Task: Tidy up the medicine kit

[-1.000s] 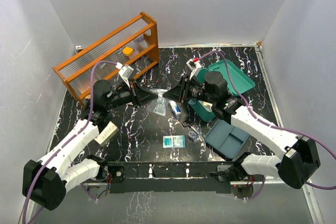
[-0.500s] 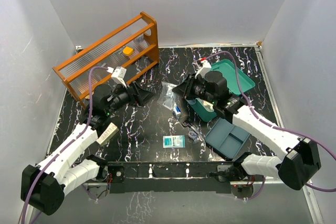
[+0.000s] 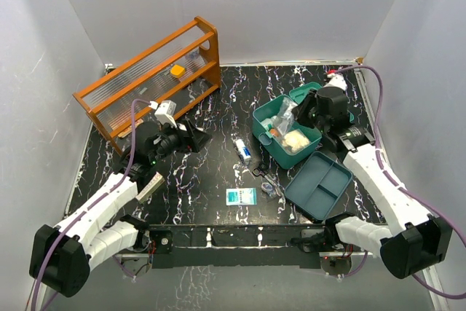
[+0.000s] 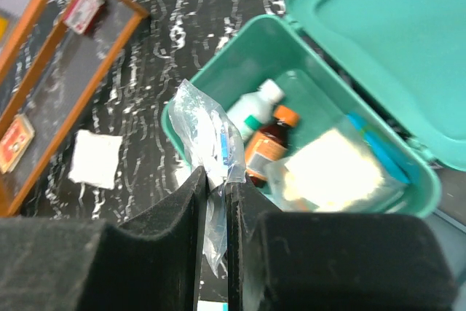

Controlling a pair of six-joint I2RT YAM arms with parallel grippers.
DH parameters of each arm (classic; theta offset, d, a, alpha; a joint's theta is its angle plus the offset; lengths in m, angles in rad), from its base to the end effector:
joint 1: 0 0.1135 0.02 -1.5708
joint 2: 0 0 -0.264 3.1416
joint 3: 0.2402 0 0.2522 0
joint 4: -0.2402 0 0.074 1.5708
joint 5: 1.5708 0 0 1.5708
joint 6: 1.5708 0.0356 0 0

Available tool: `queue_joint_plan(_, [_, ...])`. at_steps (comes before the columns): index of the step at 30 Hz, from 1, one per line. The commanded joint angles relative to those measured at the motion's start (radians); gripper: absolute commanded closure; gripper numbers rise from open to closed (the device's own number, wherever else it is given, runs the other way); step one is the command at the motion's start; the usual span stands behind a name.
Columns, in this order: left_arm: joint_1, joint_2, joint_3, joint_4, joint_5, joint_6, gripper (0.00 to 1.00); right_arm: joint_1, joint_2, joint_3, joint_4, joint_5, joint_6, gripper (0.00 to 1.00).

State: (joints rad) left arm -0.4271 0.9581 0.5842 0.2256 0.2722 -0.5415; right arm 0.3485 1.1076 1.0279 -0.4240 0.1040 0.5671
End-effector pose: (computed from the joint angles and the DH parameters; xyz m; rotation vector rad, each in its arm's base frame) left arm 0.2010 -0.1020 0.2799 0.1089 1.8051 -0.9382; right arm 0.2332 0.0808 0.3372 0.2936 2.0825 0.4506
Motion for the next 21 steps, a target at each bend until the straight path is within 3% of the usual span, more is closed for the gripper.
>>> queue_joint_plan(1, [0.004,0.006,-0.004,0.025,-0.009,0.02,0.23,-0.039,-0.05,0.053,-0.099,0.115,-0.017,0.93])
queue_joint_plan(13, [0.004,-0.002,-0.004,0.022,-0.009,0.02,0.22,-0.046,-0.017,0.002,-0.108,0.147,0.0,0.93])
queue_joint_plan(21, [0.004,0.005,-0.005,0.025,-0.002,0.015,0.22,-0.046,0.063,-0.015,-0.085,0.09,0.055,0.94])
